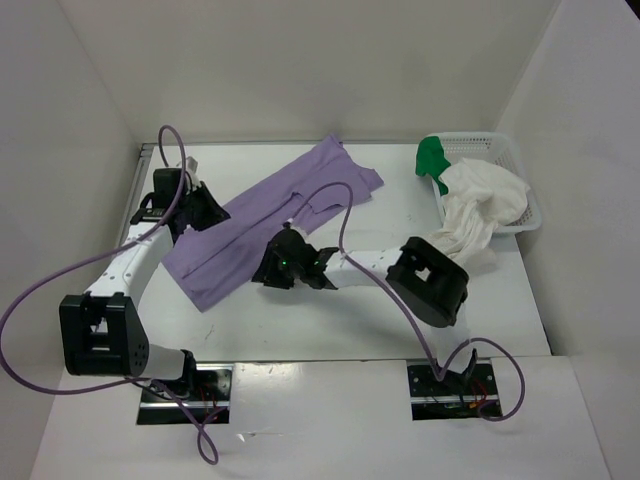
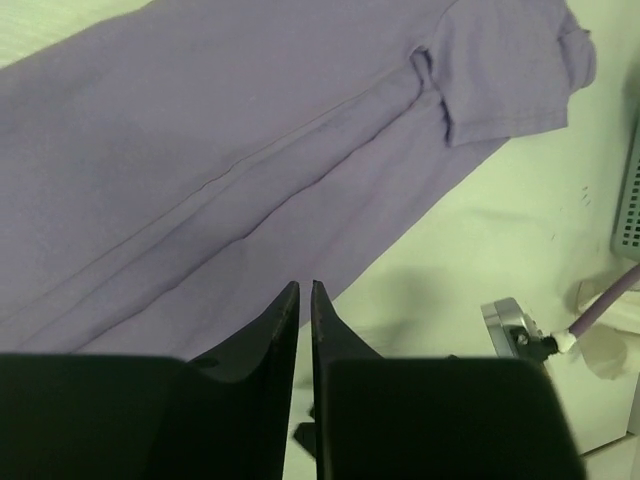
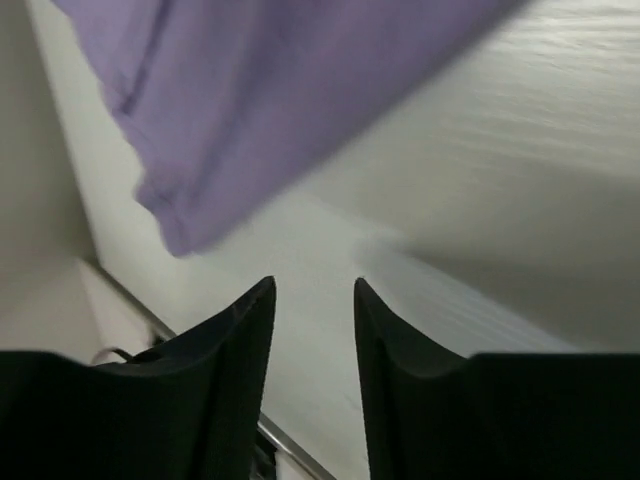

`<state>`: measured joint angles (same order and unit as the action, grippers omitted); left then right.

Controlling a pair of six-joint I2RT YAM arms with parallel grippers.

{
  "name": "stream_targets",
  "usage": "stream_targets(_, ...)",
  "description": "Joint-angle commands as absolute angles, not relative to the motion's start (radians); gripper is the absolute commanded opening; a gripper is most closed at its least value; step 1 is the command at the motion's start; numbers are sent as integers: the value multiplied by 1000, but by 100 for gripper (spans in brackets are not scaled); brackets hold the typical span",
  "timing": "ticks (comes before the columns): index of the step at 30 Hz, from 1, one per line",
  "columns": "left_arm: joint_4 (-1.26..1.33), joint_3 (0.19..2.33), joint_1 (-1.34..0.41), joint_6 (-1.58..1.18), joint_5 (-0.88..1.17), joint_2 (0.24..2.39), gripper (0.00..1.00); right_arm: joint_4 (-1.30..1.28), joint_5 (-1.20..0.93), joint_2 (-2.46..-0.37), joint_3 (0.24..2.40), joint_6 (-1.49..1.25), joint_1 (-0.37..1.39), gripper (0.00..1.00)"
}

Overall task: Fold and stack the t-shirts
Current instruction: Rotate the tshirt 90 degrees

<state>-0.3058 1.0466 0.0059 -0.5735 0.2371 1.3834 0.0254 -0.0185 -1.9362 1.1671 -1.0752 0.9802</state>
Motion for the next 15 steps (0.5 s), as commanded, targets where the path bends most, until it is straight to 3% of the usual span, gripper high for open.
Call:
stream_targets(1,-307,1011,28,-557,238,1368,17,199,26,-2037,1261,-1169,1046,47)
stream_targets(3,-307,1002,37,-557,238,1368,19,199,37,-2100,1281,-1189,1058,54)
stream_targets(11,-288,1014,37,-548,238,1397,22,166,74,-2227,1358,-1308,1058,53)
stream_targets(13,-288,1014,37,-548,249,1397,22,166,74,-2249,1377,-1318,1049,44)
stream_targets(15,-288,1023,37,-548,249,1397,22,141,74,-2262,1399,-1327,1049,27)
